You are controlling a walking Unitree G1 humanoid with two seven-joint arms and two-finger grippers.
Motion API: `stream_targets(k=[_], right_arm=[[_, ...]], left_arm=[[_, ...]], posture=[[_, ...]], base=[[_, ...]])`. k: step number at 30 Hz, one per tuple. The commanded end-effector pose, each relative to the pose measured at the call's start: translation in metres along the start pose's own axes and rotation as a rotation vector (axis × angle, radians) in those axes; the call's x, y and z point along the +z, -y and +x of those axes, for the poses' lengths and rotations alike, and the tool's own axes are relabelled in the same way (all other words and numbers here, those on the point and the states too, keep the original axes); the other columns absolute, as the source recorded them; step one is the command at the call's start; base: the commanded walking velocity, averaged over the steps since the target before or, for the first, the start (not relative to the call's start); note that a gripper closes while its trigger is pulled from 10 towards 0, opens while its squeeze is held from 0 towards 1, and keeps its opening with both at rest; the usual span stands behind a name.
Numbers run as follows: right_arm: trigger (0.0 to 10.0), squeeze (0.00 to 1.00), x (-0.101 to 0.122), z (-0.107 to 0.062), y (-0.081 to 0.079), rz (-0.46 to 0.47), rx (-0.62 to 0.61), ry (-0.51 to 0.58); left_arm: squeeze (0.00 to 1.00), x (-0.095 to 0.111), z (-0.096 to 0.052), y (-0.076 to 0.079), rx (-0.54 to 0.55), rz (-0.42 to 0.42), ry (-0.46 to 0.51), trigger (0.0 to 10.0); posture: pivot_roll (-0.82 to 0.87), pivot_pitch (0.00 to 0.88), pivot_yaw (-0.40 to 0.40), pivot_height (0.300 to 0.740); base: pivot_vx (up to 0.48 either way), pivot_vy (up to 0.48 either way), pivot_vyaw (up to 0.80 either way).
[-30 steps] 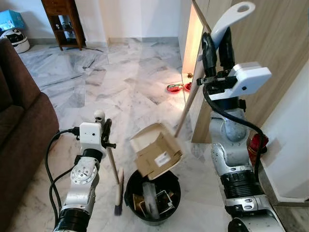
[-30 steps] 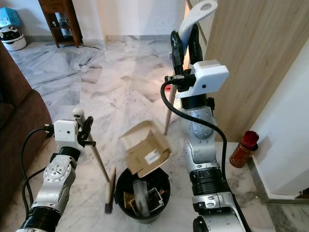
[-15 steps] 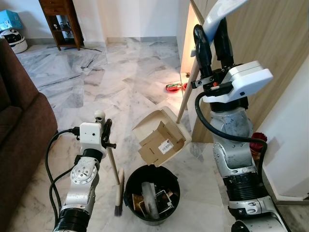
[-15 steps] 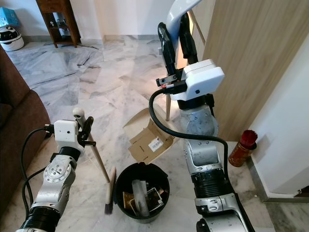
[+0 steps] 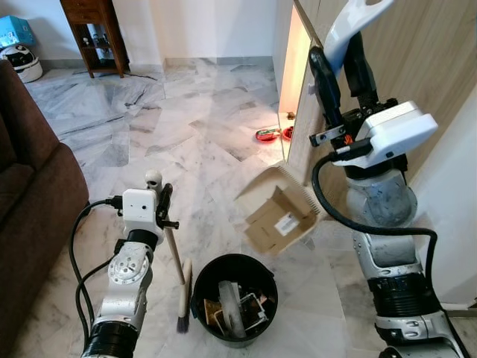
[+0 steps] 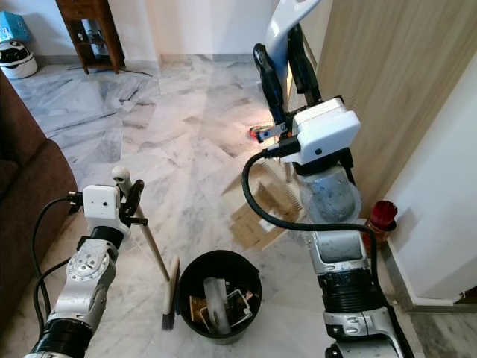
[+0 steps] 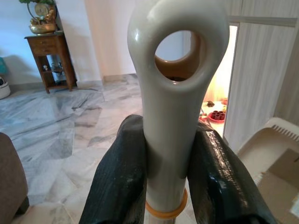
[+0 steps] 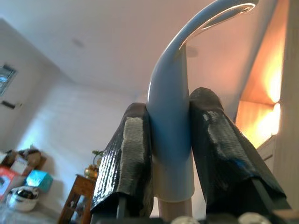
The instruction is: Sweep floor
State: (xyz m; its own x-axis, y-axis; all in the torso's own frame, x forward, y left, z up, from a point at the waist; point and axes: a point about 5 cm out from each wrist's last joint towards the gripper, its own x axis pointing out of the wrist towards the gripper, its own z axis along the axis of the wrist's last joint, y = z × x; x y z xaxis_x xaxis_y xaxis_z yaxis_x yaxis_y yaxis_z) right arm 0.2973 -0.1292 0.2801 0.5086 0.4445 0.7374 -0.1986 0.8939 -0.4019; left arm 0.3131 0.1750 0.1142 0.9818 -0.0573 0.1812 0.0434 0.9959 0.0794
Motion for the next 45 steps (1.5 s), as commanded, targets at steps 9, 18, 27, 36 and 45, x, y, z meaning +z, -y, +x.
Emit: stream_targets(k=[9, 18, 27, 36, 45], right_arm=[[10.0, 0.0, 0.027, 0.008, 0.015, 0.049, -0.011, 0.104], [10.0, 0.0, 0.031, 0.009, 0.017, 0.013, 0.08, 0.09], [10.0, 0.0, 0.034, 0.009, 0.018, 0.025, 0.114, 0.091], [10.0, 0.0, 0.03, 0.009, 0.025, 0.061, 0.054, 0.072], [10.0, 0.0, -0.017, -0.013, 0.041, -0.042, -0.139, -0.193]], left_arm=[[0.0, 0.016, 0.006, -0.007, 0.002, 0.013, 0.071, 10.0], [0.0, 0.017, 0.007, -0.006, -0.004, 0.014, 0.076, 10.0], [0.0, 0.018, 0.007, -0.006, -0.005, 0.012, 0.077, 10.0], [0.0, 0.017, 0.007, -0.007, -0.005, 0.011, 0.077, 10.0], [0.0, 0.016, 0.007, -0.006, -0.004, 0.011, 0.072, 10.0]], posture=[[0.11, 0.026, 0.039, 0.74], [0.11, 0.024, 0.042, 0.74], [0.11, 0.023, 0.04, 0.74], [0.11, 0.022, 0.04, 0.74], [0.11, 0.021, 0.035, 0.74]], base=[[0.0, 0.0, 0.0], [0.0, 0.0, 0.0], [0.0, 0.0, 0.0], [0.0, 0.0, 0.0], [0.0, 0.0, 0.0]])
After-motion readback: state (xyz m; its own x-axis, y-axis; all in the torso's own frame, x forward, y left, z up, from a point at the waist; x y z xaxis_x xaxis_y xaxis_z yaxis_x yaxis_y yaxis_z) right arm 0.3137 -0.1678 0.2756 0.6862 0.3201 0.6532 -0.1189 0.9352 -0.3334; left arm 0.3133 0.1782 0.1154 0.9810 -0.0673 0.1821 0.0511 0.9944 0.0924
